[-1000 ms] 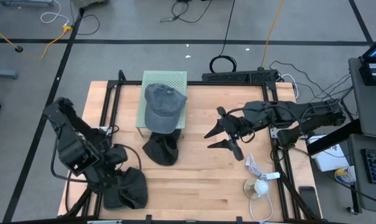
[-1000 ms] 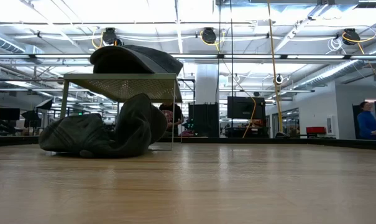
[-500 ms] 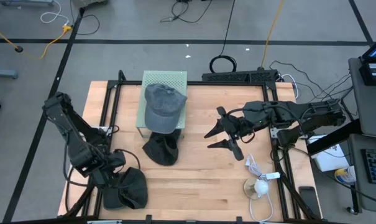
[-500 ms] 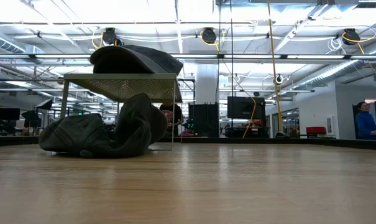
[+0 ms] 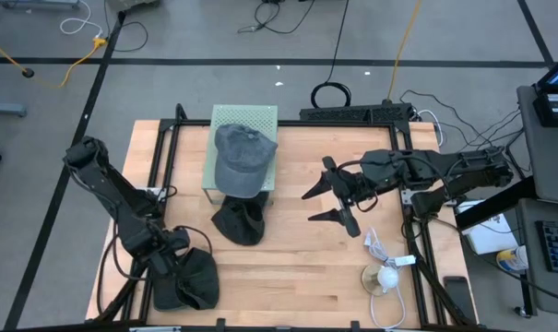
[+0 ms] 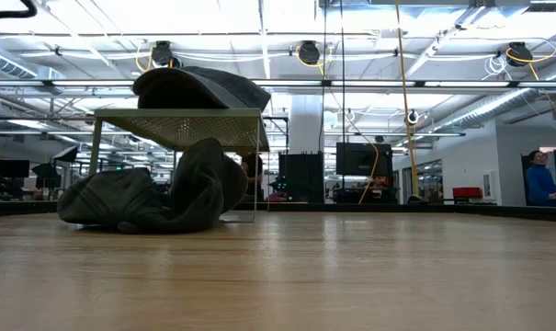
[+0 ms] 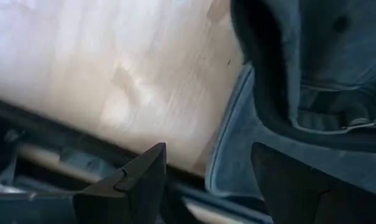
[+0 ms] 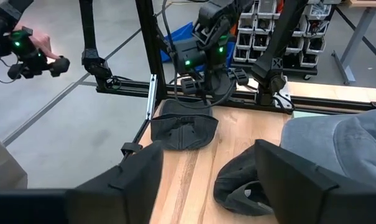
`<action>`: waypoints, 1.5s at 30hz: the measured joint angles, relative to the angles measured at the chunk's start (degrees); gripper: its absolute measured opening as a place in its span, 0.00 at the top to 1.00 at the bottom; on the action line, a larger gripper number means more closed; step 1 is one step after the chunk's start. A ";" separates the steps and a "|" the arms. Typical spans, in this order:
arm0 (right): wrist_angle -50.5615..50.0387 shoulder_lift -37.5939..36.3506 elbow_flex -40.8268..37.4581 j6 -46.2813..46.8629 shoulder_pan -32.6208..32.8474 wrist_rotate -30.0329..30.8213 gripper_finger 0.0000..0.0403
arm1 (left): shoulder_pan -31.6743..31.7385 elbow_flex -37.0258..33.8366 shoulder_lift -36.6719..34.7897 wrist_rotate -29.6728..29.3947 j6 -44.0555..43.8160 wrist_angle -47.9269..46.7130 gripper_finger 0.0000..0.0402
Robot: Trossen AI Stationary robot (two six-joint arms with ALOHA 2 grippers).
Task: Pick & Place hat
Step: Put the bottom black cap on the shelf
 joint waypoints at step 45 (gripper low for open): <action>7.82 0.05 0.00 14.06 0.00 -0.29 0.54 | 1.09 -8.42 -13.20 -8.37 7.21 18.24 0.98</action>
